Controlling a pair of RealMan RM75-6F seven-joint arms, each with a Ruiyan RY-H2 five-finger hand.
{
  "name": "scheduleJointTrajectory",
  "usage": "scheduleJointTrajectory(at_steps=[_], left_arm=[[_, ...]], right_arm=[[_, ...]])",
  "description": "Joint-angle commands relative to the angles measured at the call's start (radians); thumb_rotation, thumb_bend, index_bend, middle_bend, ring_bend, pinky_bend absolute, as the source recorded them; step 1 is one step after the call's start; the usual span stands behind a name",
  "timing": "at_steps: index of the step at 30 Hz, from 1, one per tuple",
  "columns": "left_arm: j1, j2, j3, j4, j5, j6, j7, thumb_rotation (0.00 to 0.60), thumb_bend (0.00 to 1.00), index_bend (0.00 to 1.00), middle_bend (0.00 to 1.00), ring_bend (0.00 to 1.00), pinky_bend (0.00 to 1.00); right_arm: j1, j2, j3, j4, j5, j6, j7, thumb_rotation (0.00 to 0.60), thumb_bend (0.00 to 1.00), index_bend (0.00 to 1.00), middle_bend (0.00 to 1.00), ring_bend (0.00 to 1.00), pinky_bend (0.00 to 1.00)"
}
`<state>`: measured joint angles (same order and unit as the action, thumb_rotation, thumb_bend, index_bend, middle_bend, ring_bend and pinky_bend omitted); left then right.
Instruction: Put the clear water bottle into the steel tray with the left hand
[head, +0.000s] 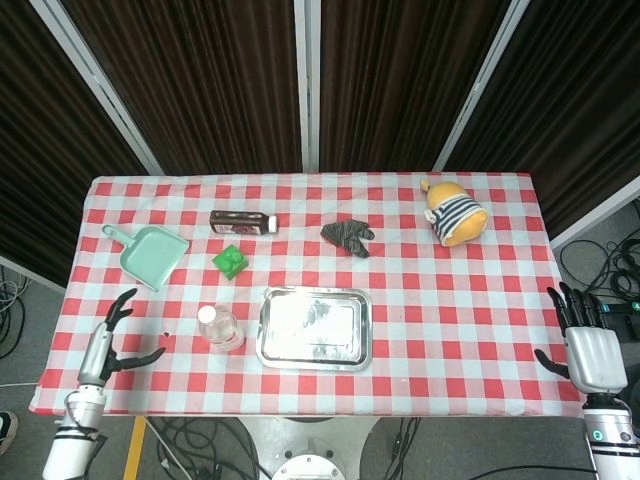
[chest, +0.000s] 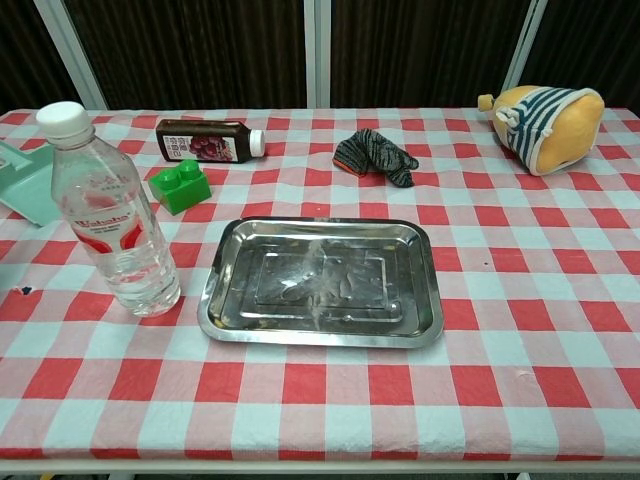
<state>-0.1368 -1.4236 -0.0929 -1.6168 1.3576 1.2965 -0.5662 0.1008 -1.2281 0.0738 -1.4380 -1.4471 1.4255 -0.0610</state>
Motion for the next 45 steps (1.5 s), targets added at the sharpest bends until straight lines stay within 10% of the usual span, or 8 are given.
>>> scheduleJointTrajectory(at_steps=[1, 22, 45], left_arm=[[-0.015, -0.039, -0.016, 0.008, -0.007, -0.005, 0.001, 0.600, 0.00, 0.14, 0.17, 0.05, 0.17], [-0.034, -0.100, 0.024, -0.094, 0.044, -0.015, 0.028, 0.600, 0.00, 0.14, 0.17, 0.05, 0.17], [-0.163, -0.295, -0.124, 0.018, -0.076, -0.086, 0.137, 0.600, 0.08, 0.31, 0.38, 0.20, 0.27]], right_arm=[[0.001, 0.000, 0.001, 0.000, 0.003, -0.003, 0.000, 0.600, 0.10, 0.00, 0.00, 0.00, 0.00], [0.002, 0.003, 0.005, 0.003, 0.019, -0.015, 0.009, 0.600, 0.10, 0.00, 0.00, 0.00, 0.00], [0.001, 0.015, 0.009, 0.002, 0.029, -0.021, 0.032, 0.600, 0.10, 0.00, 0.00, 0.00, 0.00]])
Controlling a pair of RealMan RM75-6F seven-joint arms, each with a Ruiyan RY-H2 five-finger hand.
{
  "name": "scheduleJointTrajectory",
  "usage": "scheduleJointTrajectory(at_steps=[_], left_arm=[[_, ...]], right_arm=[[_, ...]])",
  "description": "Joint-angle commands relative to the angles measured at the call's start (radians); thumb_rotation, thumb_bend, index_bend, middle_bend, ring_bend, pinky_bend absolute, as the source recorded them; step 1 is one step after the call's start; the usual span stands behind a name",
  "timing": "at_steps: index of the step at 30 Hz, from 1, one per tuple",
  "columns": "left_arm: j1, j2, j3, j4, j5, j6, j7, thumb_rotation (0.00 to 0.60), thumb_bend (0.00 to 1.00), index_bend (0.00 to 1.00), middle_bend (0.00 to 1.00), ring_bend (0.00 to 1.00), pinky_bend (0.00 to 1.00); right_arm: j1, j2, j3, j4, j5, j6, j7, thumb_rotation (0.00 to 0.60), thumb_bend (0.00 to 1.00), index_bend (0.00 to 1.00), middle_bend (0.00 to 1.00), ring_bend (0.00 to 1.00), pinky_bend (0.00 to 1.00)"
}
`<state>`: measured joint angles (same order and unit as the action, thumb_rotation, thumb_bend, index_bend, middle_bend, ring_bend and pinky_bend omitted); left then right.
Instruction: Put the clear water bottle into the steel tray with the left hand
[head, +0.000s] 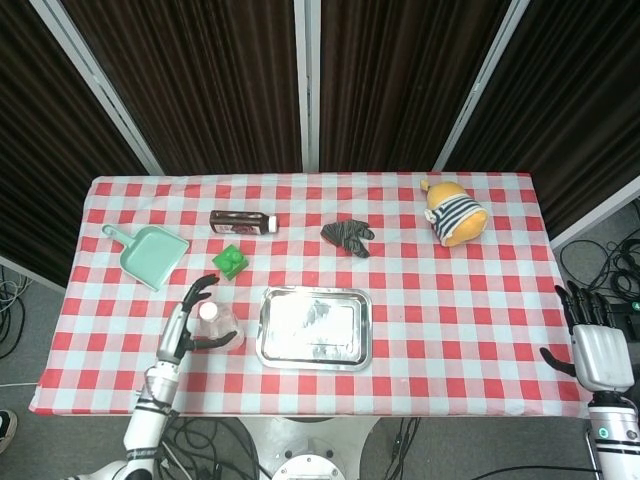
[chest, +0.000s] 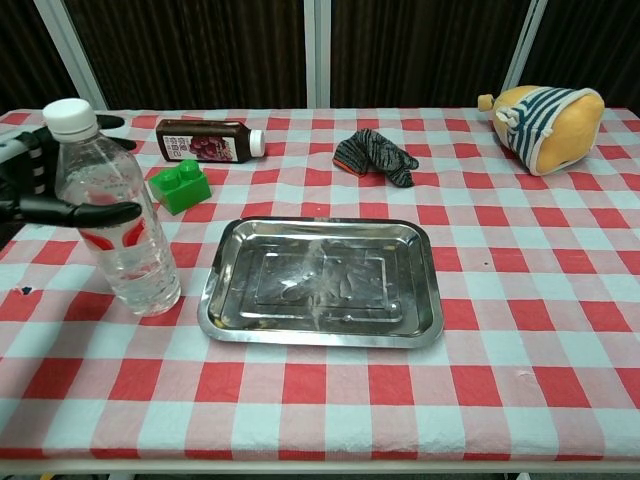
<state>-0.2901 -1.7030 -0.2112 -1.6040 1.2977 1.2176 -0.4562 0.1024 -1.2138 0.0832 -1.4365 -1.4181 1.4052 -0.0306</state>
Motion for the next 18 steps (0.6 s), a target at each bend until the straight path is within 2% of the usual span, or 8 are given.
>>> scheduleJointTrajectory(at_steps=[1, 11, 18], left_arm=[[-0.006, -0.013, 0.000, 0.002, -0.014, -0.004, 0.025, 0.600, 0.09, 0.32, 0.39, 0.21, 0.28], [0.047, 0.036, 0.059, -0.024, 0.049, 0.064, -0.019, 0.600, 0.20, 0.52, 0.56, 0.39, 0.44], [0.041, 0.041, 0.043, -0.035, 0.044, 0.069, -0.004, 0.600, 0.23, 0.61, 0.65, 0.48, 0.53]], right_arm=[[0.000, 0.001, -0.001, 0.001, 0.000, -0.001, 0.003, 0.600, 0.10, 0.00, 0.00, 0.00, 0.00], [0.000, 0.005, 0.001, 0.003, 0.006, -0.008, 0.016, 0.600, 0.10, 0.00, 0.00, 0.00, 0.00], [0.001, 0.008, 0.002, -0.001, 0.007, -0.009, 0.017, 0.600, 0.10, 0.00, 0.00, 0.00, 0.00]])
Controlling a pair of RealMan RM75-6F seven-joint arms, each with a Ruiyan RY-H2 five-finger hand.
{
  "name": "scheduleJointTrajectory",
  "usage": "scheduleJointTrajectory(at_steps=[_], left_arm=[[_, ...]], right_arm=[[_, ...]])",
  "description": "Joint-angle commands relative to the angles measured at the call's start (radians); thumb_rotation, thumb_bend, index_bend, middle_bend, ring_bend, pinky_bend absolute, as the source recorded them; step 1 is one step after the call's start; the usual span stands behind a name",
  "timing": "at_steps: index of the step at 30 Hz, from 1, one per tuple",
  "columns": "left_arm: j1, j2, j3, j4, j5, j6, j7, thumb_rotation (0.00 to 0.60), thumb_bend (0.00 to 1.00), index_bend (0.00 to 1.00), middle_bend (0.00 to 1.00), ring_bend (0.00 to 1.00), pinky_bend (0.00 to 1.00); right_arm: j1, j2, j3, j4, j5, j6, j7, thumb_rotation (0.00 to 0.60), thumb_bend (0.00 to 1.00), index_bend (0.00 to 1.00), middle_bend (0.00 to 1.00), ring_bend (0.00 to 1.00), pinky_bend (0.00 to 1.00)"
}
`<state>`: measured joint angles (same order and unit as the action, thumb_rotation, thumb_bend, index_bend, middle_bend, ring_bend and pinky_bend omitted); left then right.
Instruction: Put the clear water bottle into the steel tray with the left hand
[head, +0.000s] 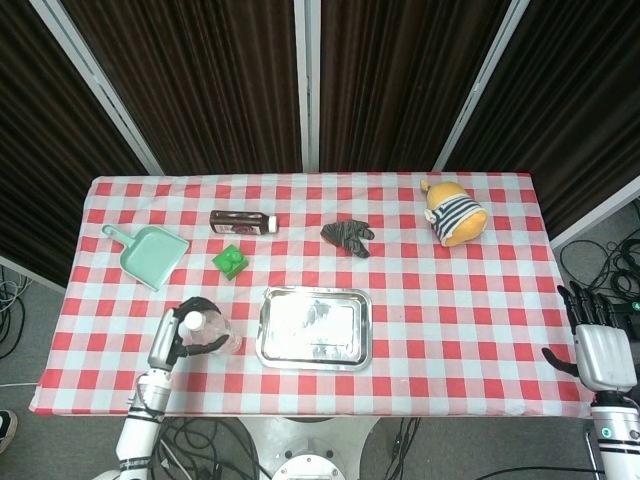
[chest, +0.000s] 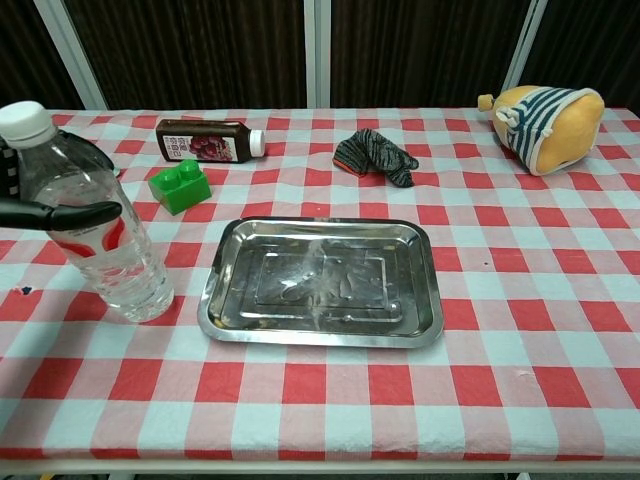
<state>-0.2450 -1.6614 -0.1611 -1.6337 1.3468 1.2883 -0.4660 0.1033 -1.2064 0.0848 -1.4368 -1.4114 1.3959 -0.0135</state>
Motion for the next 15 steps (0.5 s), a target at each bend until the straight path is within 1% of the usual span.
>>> scheduleJointTrajectory(at_steps=[1, 4, 7, 10, 11, 14, 15], left_arm=[[-0.007, 0.001, -0.011, -0.010, -0.007, -0.002, 0.010, 0.600, 0.24, 0.62, 0.65, 0.49, 0.54], [-0.028, 0.015, -0.040, -0.032, -0.002, -0.006, 0.033, 0.600, 0.24, 0.62, 0.66, 0.50, 0.54], [-0.064, 0.045, -0.097, -0.073, 0.000, -0.011, 0.073, 0.600, 0.24, 0.62, 0.66, 0.51, 0.55], [-0.118, 0.091, -0.182, -0.132, -0.030, -0.040, 0.134, 0.600, 0.24, 0.62, 0.67, 0.51, 0.55], [-0.140, 0.114, -0.220, -0.160, -0.052, -0.055, 0.162, 0.600, 0.24, 0.62, 0.67, 0.51, 0.55], [-0.187, 0.173, -0.295, -0.231, -0.109, -0.091, 0.235, 0.600, 0.25, 0.62, 0.67, 0.51, 0.56], [-0.200, 0.186, -0.311, -0.247, -0.130, -0.102, 0.253, 0.600, 0.25, 0.62, 0.67, 0.51, 0.56]], right_arm=[[0.000, 0.001, 0.001, -0.002, 0.001, 0.001, 0.000, 0.600, 0.10, 0.00, 0.00, 0.00, 0.00], [-0.001, 0.004, 0.003, -0.005, 0.002, 0.002, 0.001, 0.600, 0.10, 0.00, 0.00, 0.00, 0.00], [0.000, 0.006, 0.004, -0.009, 0.003, 0.002, 0.002, 0.600, 0.10, 0.00, 0.00, 0.00, 0.00], [-0.001, 0.008, 0.004, -0.010, 0.003, 0.003, 0.003, 0.600, 0.10, 0.00, 0.00, 0.00, 0.00], [-0.001, 0.009, 0.004, -0.011, 0.002, 0.004, 0.003, 0.600, 0.10, 0.00, 0.00, 0.00, 0.00], [-0.002, 0.010, 0.004, -0.013, -0.002, 0.010, 0.002, 0.600, 0.10, 0.00, 0.00, 0.00, 0.00], [-0.003, 0.011, 0.003, -0.014, -0.003, 0.012, 0.002, 0.600, 0.10, 0.00, 0.00, 0.00, 0.00]])
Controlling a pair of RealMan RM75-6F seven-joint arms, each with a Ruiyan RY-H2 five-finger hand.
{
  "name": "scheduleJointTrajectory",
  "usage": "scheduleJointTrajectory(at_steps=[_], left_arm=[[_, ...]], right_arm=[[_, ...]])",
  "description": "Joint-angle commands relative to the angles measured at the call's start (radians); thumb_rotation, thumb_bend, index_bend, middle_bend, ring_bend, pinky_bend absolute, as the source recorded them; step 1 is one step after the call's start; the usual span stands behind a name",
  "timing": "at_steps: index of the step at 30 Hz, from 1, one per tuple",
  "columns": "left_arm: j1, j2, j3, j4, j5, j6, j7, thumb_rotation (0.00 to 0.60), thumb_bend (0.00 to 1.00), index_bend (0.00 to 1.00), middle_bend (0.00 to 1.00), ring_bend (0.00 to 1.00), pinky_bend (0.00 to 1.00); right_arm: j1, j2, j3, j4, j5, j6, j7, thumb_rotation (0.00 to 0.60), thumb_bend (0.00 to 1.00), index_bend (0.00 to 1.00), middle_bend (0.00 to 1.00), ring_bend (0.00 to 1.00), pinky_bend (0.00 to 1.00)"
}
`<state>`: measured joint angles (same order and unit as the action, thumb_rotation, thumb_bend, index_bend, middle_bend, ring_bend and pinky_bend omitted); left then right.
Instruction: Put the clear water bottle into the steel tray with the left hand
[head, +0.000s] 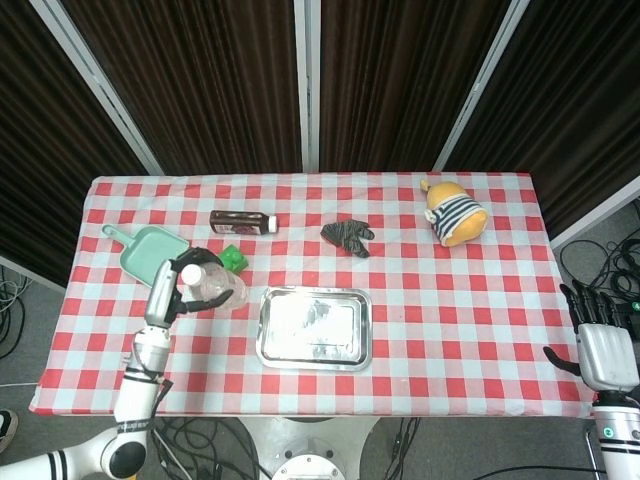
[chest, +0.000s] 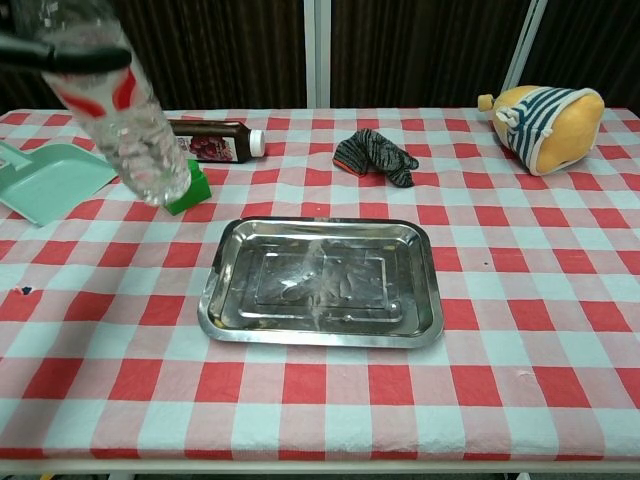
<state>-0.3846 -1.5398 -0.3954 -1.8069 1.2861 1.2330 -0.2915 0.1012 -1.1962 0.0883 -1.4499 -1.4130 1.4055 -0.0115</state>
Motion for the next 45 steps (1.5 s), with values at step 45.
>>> scheduleJointTrajectory(at_steps=[45], left_arm=[[-0.243, 0.044, -0.042, -0.088, -0.280, -0.184, 0.128, 0.600, 0.27, 0.59, 0.67, 0.52, 0.56]], right_arm=[[0.000, 0.001, -0.003, 0.004, 0.000, -0.003, -0.001, 0.600, 0.10, 0.00, 0.00, 0.00, 0.00]])
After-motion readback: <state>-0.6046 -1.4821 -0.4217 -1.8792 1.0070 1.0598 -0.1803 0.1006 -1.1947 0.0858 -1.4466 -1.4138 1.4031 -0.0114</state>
